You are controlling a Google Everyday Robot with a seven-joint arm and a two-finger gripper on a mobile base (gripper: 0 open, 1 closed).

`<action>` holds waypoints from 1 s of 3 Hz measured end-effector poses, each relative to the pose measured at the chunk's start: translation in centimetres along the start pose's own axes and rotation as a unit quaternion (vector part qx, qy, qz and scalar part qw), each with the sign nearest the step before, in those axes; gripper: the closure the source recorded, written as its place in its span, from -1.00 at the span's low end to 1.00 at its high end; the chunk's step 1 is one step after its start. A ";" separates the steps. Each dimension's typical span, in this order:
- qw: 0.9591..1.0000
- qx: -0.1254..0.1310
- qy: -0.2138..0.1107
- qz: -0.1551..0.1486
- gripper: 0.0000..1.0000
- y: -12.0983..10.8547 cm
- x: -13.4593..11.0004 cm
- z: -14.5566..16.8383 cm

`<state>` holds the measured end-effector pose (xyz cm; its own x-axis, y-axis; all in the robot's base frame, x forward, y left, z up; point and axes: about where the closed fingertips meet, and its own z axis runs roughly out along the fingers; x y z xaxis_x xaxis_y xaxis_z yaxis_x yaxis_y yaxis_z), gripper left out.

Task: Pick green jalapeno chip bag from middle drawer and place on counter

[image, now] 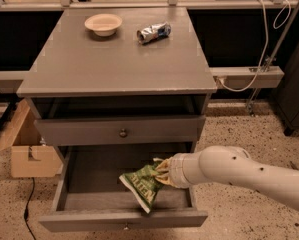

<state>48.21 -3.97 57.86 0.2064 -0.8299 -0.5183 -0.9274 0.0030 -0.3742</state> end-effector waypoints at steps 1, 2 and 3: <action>1.000 0.020 -0.007 -0.008 1.00 0.1 -0.2 -1.6; 1.000 0.019 -0.004 -0.002 1.00 0.1 0.3 -1.6; 0.999 0.046 -0.020 0.007 1.00 -0.9 -0.9 -4.1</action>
Offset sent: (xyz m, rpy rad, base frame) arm -0.0059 -0.0078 0.0132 0.0161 -0.0419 -0.0021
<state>47.60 -5.53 61.83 0.2082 -0.8065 -0.5534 -0.8981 0.0664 -0.4347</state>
